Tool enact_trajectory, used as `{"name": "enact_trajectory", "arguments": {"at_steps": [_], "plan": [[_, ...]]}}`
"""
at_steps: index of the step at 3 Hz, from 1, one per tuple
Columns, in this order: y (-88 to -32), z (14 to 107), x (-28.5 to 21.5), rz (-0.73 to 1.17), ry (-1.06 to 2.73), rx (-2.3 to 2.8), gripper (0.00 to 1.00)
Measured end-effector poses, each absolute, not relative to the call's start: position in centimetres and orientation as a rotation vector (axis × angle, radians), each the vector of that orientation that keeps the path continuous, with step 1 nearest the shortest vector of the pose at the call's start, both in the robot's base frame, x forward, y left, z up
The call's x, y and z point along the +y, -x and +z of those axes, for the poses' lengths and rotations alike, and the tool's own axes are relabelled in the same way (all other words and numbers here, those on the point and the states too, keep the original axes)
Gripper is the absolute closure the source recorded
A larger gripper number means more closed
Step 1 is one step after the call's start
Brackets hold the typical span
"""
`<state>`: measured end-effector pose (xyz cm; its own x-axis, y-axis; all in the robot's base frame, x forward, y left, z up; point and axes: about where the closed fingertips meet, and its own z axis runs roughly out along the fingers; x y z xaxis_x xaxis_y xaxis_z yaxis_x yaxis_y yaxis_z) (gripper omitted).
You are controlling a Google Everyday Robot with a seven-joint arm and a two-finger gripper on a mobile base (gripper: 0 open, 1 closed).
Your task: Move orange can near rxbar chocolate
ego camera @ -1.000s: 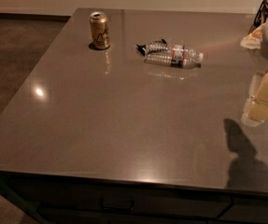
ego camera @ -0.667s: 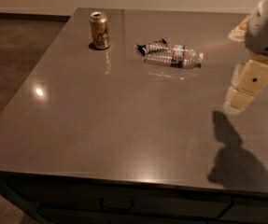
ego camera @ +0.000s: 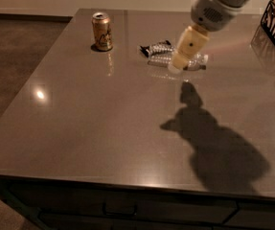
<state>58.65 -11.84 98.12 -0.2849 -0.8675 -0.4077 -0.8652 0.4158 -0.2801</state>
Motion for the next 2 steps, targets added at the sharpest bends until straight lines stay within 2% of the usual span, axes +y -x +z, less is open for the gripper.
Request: {"name": "enact_trajectory", "arguments": {"at_steps": [2], "plan": [[-69.2,95.8,-4.6,0.097,1.147,2.185,0.00]]}}
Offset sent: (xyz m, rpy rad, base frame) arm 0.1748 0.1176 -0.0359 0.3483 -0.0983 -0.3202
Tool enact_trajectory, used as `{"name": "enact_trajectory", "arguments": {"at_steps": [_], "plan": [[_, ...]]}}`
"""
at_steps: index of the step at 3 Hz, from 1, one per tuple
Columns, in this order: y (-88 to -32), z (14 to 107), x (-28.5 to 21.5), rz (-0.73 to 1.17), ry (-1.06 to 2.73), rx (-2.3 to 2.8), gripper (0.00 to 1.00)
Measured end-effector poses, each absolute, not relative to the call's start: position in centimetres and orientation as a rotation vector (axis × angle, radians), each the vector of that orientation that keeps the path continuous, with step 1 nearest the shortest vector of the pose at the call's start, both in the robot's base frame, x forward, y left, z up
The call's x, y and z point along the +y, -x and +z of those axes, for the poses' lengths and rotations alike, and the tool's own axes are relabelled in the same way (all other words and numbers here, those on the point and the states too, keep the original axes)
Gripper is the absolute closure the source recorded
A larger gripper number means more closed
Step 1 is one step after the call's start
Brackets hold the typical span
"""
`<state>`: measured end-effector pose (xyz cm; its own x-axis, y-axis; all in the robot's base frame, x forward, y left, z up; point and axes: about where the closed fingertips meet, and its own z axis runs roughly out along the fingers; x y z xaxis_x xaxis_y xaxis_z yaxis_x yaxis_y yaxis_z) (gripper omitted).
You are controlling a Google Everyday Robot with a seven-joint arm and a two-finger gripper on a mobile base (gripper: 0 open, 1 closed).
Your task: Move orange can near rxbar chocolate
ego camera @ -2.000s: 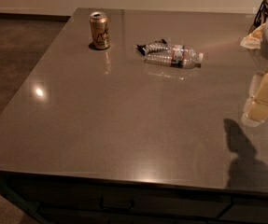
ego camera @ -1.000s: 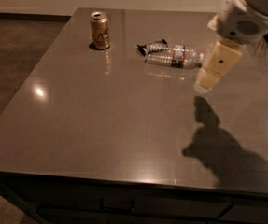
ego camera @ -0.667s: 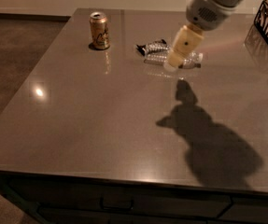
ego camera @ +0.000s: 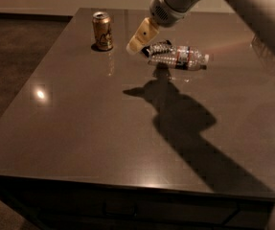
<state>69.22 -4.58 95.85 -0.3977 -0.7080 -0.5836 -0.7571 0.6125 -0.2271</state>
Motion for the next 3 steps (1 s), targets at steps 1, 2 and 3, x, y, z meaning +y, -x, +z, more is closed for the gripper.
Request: {"name": "enact_trajectory", "arguments": {"at_steps": [1,2,3], "plan": [[-73.5,94.3,-0.3,0.145,1.012,2.157,0.00],[-77.4,93.3,3.5,0.177,0.918,2.119,0.00],[-80.8,92.5,7.0,0.193,0.881,2.100,0.00]]}}
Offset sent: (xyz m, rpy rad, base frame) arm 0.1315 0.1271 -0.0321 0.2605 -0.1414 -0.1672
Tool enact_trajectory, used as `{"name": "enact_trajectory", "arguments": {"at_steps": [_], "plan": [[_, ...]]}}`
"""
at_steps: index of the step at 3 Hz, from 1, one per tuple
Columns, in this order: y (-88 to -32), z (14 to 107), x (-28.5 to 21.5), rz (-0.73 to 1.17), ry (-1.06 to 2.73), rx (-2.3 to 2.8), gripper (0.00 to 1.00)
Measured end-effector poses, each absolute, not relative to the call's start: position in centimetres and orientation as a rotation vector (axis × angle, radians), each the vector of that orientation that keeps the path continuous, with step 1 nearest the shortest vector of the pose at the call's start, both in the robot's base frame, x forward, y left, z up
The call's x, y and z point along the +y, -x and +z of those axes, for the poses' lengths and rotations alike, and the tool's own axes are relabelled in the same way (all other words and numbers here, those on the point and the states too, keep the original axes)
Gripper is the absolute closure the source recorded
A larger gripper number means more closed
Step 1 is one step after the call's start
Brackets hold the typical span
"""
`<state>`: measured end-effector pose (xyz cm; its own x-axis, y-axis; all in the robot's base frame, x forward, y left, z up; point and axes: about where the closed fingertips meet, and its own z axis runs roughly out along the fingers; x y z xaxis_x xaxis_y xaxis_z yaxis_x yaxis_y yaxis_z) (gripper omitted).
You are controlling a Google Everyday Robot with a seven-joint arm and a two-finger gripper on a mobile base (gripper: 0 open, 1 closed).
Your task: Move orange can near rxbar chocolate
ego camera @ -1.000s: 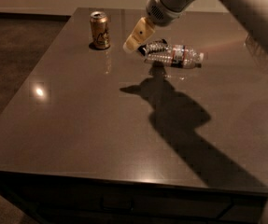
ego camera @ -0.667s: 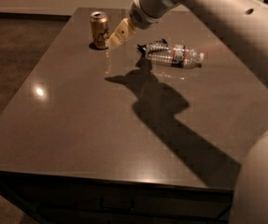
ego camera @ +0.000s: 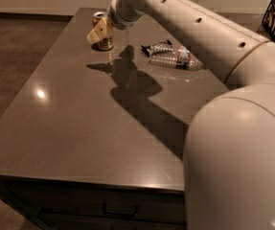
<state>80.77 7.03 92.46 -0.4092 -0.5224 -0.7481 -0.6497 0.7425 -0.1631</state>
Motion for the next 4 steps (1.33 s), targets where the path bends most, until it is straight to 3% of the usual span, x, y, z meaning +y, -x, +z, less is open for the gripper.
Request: {"name": "enact_trajectory", "arguments": {"at_steps": [2,3,4], "plan": [[-84.6,90.8,11.6,0.221,0.906,2.109,0.00],[-86.0,90.1,11.8,0.225,0.911,2.127,0.16],[-86.5,90.5,11.8,0.238,0.906,2.122,0.39]]}}
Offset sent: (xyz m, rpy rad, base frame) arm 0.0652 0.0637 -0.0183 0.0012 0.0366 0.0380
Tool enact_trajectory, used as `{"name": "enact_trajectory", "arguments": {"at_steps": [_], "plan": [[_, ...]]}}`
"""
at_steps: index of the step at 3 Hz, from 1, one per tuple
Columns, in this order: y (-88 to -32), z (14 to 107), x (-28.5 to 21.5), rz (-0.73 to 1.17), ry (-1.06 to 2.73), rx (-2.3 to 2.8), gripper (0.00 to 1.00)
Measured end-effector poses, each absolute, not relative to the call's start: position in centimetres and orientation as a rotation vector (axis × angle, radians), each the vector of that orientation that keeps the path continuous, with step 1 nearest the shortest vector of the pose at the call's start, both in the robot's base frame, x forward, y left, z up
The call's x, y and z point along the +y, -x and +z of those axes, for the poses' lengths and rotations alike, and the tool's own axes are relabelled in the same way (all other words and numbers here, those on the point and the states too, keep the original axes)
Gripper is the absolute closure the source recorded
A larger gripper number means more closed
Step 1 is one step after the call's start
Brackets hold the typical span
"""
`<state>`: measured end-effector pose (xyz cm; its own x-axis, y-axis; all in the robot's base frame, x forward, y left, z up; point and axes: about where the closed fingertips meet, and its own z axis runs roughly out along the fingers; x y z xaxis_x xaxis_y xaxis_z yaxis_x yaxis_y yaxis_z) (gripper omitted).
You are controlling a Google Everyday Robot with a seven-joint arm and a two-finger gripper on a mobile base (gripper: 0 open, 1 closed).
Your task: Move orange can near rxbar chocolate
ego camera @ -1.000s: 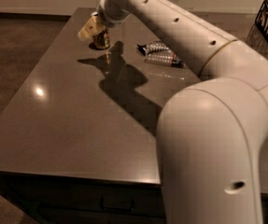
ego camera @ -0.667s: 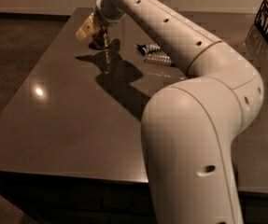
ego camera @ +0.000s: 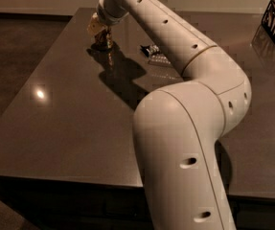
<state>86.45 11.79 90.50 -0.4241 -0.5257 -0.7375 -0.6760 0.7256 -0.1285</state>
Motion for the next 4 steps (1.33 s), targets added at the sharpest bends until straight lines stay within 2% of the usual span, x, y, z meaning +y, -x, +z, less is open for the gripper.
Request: {"name": "enact_trajectory", "arguments": {"at_steps": [2,3,4], "plan": [[-86.2,93.0,8.9,0.235,0.856,2.102,0.85],[-86.1,93.1,6.5,0.238,0.819,2.113,1.00],[-86.4,92.2,4.5,0.257,0.792,2.134,1.00]]}}
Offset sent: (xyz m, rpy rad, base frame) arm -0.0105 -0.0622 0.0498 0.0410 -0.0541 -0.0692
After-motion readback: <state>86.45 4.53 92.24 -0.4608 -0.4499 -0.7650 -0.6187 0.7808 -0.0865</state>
